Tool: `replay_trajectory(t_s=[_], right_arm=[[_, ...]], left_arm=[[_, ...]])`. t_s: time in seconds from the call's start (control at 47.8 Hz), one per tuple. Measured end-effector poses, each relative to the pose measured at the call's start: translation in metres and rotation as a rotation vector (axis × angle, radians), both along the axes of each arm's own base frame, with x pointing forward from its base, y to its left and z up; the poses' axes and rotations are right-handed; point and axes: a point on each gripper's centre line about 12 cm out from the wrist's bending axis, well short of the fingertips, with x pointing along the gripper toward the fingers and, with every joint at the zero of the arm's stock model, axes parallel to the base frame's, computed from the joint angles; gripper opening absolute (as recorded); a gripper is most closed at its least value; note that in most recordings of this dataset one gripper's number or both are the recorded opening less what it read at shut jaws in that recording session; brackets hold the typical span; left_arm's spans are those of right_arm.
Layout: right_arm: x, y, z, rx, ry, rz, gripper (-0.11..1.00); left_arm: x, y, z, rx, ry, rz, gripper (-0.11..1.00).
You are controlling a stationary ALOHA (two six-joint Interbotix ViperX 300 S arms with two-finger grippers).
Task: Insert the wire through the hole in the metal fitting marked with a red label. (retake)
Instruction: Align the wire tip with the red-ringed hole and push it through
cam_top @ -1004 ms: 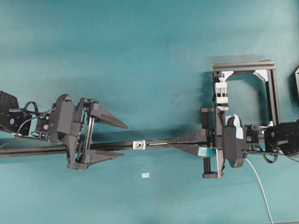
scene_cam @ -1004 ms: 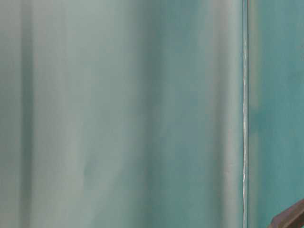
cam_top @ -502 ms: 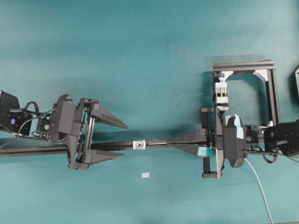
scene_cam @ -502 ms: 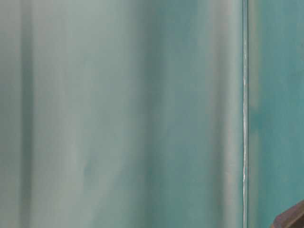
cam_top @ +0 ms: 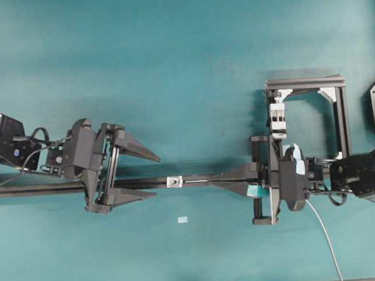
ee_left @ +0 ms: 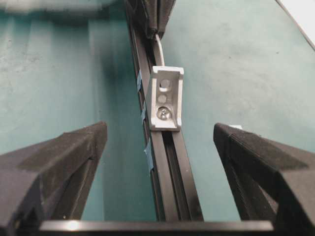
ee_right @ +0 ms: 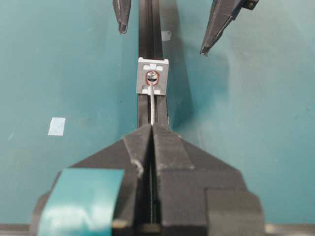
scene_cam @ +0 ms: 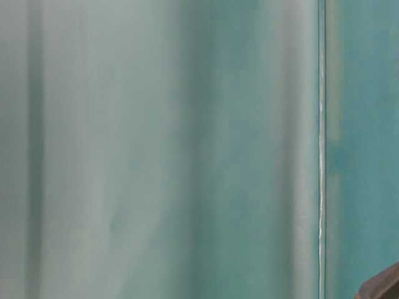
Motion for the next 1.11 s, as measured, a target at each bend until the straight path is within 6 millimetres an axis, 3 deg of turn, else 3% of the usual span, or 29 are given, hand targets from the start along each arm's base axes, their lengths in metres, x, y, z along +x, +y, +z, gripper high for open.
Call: replay_trajectory(t_s=[0.837,1.109], right_arm=[[0.009,-0.001,-0.005,-0.001,-0.001,-0.016,0.02],[0.021,-0.002,-0.009,0.000,-0.009,-0.033,0.02]], left_arm=[[0.002,0.000,0.000,-0.001,0.005,0.002,0.54],[0.003,0.000,0.000,-0.001,0.003,0.000,0.54]])
